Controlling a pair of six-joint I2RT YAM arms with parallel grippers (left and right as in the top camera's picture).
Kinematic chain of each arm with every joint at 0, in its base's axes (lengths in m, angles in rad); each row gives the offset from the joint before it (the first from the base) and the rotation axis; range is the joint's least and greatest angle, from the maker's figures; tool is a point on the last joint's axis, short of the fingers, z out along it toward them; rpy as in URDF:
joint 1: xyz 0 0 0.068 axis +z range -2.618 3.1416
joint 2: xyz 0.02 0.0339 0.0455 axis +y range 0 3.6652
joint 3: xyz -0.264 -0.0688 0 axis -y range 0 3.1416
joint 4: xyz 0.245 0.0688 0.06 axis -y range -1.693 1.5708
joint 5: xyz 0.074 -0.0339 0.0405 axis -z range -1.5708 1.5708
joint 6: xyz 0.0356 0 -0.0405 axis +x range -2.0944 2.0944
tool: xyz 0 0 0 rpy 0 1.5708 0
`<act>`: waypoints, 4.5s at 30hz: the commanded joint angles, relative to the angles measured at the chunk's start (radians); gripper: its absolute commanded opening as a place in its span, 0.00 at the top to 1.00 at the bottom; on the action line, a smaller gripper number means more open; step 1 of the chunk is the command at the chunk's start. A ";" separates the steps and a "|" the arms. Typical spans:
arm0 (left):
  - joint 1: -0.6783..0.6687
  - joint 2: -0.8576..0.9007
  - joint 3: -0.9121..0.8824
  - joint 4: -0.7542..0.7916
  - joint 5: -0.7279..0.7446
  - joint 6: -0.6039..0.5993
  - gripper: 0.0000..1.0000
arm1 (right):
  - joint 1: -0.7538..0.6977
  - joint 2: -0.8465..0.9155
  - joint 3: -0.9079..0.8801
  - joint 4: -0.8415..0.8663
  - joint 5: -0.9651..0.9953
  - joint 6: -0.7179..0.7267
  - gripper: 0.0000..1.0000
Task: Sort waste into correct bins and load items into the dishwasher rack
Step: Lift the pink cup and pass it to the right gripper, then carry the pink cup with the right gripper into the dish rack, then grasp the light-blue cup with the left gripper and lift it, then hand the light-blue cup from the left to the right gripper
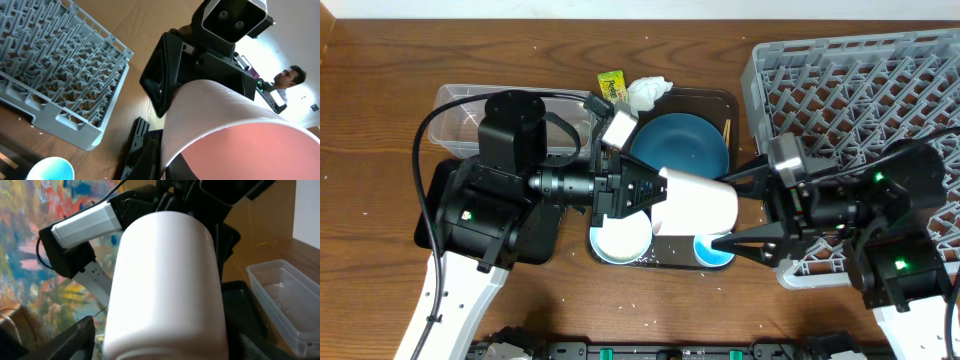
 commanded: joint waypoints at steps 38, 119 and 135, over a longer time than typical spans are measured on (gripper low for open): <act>0.173 -0.072 0.013 -0.314 -0.365 0.119 0.07 | -0.512 0.031 0.041 -0.721 1.652 0.103 0.43; -0.246 0.182 0.048 -0.312 -0.745 0.053 0.94 | -0.763 0.101 0.156 -0.857 0.640 -0.136 0.03; 0.047 0.089 0.048 -0.189 -0.089 0.095 0.94 | -0.338 0.101 0.156 -0.614 -0.034 -0.337 0.10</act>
